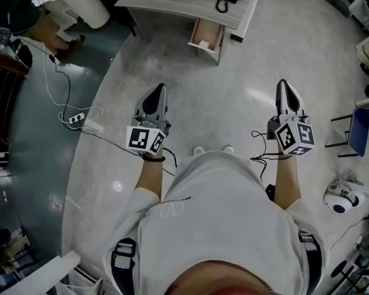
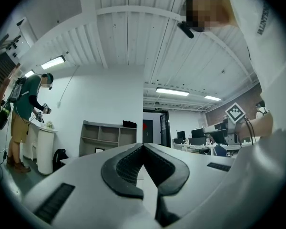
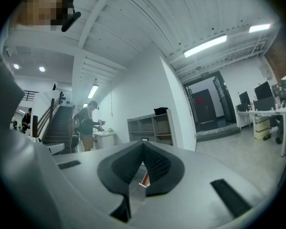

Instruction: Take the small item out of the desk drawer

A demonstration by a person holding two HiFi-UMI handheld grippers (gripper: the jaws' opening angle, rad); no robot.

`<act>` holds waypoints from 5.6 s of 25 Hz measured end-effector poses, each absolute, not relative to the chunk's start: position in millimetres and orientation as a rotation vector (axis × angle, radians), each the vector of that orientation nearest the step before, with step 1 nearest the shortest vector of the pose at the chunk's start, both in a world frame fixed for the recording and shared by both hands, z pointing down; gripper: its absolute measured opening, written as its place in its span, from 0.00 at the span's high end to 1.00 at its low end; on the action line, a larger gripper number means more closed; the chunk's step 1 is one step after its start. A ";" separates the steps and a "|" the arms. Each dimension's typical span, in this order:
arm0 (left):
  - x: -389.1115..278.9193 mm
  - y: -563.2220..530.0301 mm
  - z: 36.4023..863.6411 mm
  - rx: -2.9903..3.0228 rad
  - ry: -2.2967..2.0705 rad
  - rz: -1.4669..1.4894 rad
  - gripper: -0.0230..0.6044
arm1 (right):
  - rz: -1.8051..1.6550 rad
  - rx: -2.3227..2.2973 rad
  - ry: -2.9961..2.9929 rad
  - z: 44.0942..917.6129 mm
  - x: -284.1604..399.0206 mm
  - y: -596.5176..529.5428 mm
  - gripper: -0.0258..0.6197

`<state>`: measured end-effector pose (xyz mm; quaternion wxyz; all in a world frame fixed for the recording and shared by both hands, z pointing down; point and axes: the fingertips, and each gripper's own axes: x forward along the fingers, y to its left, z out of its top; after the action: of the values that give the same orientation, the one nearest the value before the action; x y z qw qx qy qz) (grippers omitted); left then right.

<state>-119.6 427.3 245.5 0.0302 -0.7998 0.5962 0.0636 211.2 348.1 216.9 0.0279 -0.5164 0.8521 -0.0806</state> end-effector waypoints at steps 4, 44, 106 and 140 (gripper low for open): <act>-133.9 432.4 257.1 -2.490 1.818 0.184 0.97 | -0.243 -1.622 2.627 225.2 196.0 357.7 0.96; -115.7 200.8 291.3 -2.555 1.842 0.034 0.97 | -0.417 -1.415 2.763 267.4 145.0 124.0 0.96; -95.1 -193.0 737.5 -3.185 1.910 -0.682 0.80 | -1.195 -1.394 3.107 685.0 -30.3 -167.7 0.96; -80.5 -184.0 911.8 -2.748 2.028 -1.722 0.31 | -1.519 -1.407 2.910 837.2 -10.0 -142.1 0.96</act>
<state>-80.5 -184.0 911.8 -0.3350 -0.6768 0.4997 -0.4243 -10.0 -142.1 837.2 -0.2132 -0.3848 0.7961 -0.4156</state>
